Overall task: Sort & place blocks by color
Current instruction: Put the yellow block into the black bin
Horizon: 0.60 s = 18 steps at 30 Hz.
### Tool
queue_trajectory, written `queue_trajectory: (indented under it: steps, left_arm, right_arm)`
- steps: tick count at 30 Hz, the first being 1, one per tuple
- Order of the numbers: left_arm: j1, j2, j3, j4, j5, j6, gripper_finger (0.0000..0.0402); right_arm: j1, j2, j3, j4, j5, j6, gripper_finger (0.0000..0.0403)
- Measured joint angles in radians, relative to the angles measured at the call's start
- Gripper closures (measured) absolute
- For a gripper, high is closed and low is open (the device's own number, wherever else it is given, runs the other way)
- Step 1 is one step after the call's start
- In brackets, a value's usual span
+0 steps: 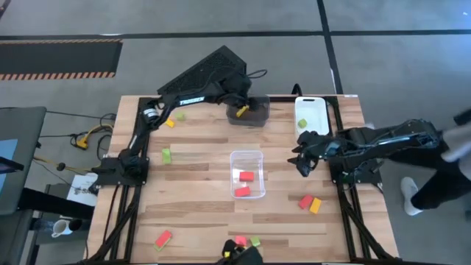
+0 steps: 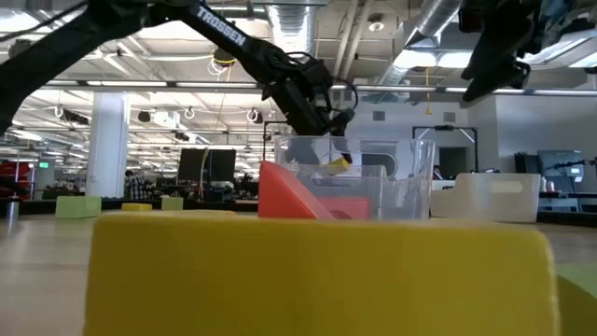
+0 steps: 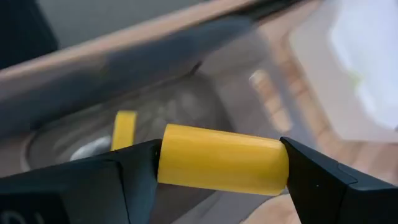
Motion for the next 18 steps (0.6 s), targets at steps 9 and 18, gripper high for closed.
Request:
queue_trajectory:
  steps: [9,18]
  left_arm:
    - [-0.003,0.042,0.1,-0.126,-0.034,0.017,0.008]
    - [0.01,0.021,0.101,-0.168,-0.012,0.025,0.0037]
  right_arm:
    - [-0.019,-0.081,-0.059,0.051,-0.067,-0.025,0.0148]
    - [-0.019,-0.082,-0.063,0.051,-0.09,-0.027,0.0148]
